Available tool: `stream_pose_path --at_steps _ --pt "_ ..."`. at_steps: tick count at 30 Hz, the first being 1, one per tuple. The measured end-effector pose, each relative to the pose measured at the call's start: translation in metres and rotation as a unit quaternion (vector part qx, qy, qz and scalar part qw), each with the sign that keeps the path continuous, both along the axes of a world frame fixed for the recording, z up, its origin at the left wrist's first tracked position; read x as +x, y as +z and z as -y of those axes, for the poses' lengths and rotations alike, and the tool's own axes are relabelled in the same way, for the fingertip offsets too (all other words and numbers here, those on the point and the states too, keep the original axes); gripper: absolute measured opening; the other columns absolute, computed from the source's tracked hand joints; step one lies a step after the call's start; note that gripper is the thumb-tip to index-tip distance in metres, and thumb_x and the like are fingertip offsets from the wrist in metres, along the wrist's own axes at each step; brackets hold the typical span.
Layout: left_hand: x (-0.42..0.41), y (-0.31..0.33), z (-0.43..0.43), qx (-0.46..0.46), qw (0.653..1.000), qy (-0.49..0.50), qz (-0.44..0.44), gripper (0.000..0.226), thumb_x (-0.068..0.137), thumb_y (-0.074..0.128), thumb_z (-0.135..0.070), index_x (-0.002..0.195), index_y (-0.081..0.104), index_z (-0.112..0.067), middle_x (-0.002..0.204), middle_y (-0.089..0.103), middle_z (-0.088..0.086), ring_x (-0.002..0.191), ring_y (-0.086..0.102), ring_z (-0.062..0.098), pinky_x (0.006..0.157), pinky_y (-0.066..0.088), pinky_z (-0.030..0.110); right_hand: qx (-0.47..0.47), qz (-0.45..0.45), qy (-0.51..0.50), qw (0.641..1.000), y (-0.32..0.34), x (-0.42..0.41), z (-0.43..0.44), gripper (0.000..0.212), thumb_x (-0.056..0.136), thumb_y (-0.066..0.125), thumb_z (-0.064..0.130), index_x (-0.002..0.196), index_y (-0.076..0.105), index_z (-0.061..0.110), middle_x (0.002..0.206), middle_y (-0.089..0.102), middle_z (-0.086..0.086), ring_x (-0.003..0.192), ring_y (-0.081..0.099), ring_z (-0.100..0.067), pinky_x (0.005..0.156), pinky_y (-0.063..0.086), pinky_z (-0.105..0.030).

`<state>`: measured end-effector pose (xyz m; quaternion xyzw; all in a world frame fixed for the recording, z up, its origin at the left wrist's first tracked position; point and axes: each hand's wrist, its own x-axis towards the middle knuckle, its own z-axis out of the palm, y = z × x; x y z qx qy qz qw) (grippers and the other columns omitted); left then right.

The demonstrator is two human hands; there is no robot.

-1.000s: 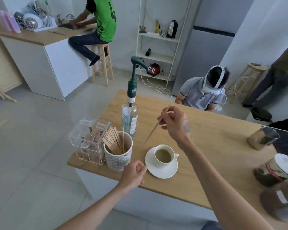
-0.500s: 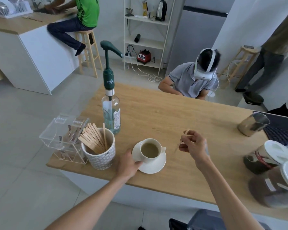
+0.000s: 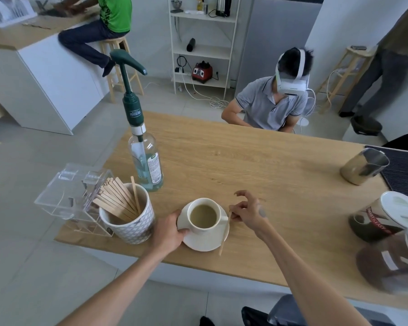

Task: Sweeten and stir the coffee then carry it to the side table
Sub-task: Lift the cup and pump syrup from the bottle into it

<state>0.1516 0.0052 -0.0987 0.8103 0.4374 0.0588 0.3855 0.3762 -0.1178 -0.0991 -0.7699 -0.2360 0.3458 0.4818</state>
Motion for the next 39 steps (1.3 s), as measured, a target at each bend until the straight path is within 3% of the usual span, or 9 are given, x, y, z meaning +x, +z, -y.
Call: stream_pose_path --at_steps 7,12,16,22,26,29,33,37,39 --pt "-0.001 -0.001 -0.003 0.007 1.000 -0.014 0.009 0.056 0.085 0.078 -0.016 0.139 0.064 -0.021 0.100 0.080 0.012 0.088 0.076 0.040 0.072 0.057 0.038 -0.032 0.034 0.051 0.998 -0.005 -0.001 -0.025 0.038 0.084 0.076 0.004 0.119 0.060 0.007 0.084 0.066 -0.014 0.058 0.065 -0.015 0.051 0.053 -0.020" --pt "-0.001 -0.002 -0.006 0.004 1.000 -0.019 -0.001 0.054 0.086 0.078 -0.017 0.137 0.064 -0.022 0.110 0.079 0.009 0.097 0.075 0.036 0.076 0.057 0.036 -0.069 0.118 0.091 0.986 -0.012 0.002 -0.030 0.039 0.079 0.082 0.017 0.116 0.069 0.013 0.072 0.059 -0.001 0.057 0.052 -0.009 0.046 0.040 -0.010" --pt "-0.002 -0.006 -0.009 0.021 0.999 -0.024 -0.011 0.054 0.084 0.080 -0.020 0.136 0.065 -0.024 0.125 0.075 0.000 0.119 0.067 0.025 0.094 0.053 0.034 -0.086 0.142 0.090 0.982 -0.019 0.000 -0.030 0.042 0.081 0.081 0.023 0.120 0.070 0.013 0.068 0.055 0.003 0.059 0.048 -0.007 0.050 0.037 -0.013" --pt "-0.002 -0.006 -0.010 0.035 0.999 -0.026 -0.025 0.056 0.083 0.079 -0.023 0.137 0.065 -0.025 0.122 0.076 -0.001 0.118 0.068 0.025 0.094 0.054 0.035 -0.093 0.166 0.082 0.978 -0.022 -0.003 -0.030 0.041 0.083 0.078 0.025 0.121 0.070 0.013 0.070 0.056 0.003 0.062 0.050 -0.006 0.054 0.038 -0.013" --pt "-0.003 -0.004 -0.010 0.042 0.997 -0.026 -0.052 0.053 0.084 0.078 -0.029 0.135 0.064 -0.023 0.120 0.076 0.000 0.116 0.068 0.027 0.093 0.055 0.037 -0.113 0.158 0.047 0.980 -0.018 -0.004 -0.026 0.045 0.086 0.073 0.029 0.127 0.065 0.014 0.078 0.059 0.001 0.074 0.058 -0.017 0.063 0.043 -0.026" --pt "-0.007 -0.002 -0.006 0.069 0.995 0.002 -0.076 0.047 0.088 0.076 -0.034 0.130 0.066 -0.015 0.113 0.076 0.005 0.109 0.069 0.030 0.091 0.056 0.041 -0.116 0.184 0.003 0.976 -0.006 -0.003 -0.015 0.035 0.090 0.067 0.030 0.121 0.067 0.014 0.085 0.065 -0.004 0.082 0.059 -0.019 0.071 0.040 -0.027" --pt "-0.011 0.001 -0.001 0.052 0.998 0.034 -0.001 0.059 0.080 0.084 -0.022 0.135 0.066 -0.010 0.112 0.073 0.003 0.103 0.068 0.024 0.091 0.053 0.034 -0.075 0.195 0.022 0.978 0.015 -0.014 0.009 0.012 0.098 0.058 0.028 0.100 0.067 0.021 0.079 0.071 -0.002 0.066 0.063 -0.015 0.060 0.043 -0.026" --pt "-0.010 0.005 0.003 -0.041 0.998 -0.011 0.045 0.093 0.068 0.091 -0.019 0.151 0.050 -0.021 0.130 0.064 -0.008 0.083 0.067 0.013 0.082 0.051 0.022 -0.083 0.094 0.156 0.980 0.027 -0.030 0.026 0.020 0.103 0.047 0.033 0.111 0.059 0.019 0.091 0.072 -0.003 0.061 0.069 -0.014 0.044 0.051 -0.025" --pt "-0.009 0.007 0.006 -0.085 0.994 -0.021 0.071 0.107 0.061 0.093 -0.026 0.156 0.042 -0.027 0.139 0.062 -0.010 0.093 0.071 0.016 0.089 0.055 0.028 -0.092 0.072 0.187 0.975 0.029 -0.033 0.026 0.020 0.104 0.046 0.033 0.115 0.056 0.020 0.098 0.073 -0.005 0.065 0.073 -0.015 0.047 0.058 -0.031"
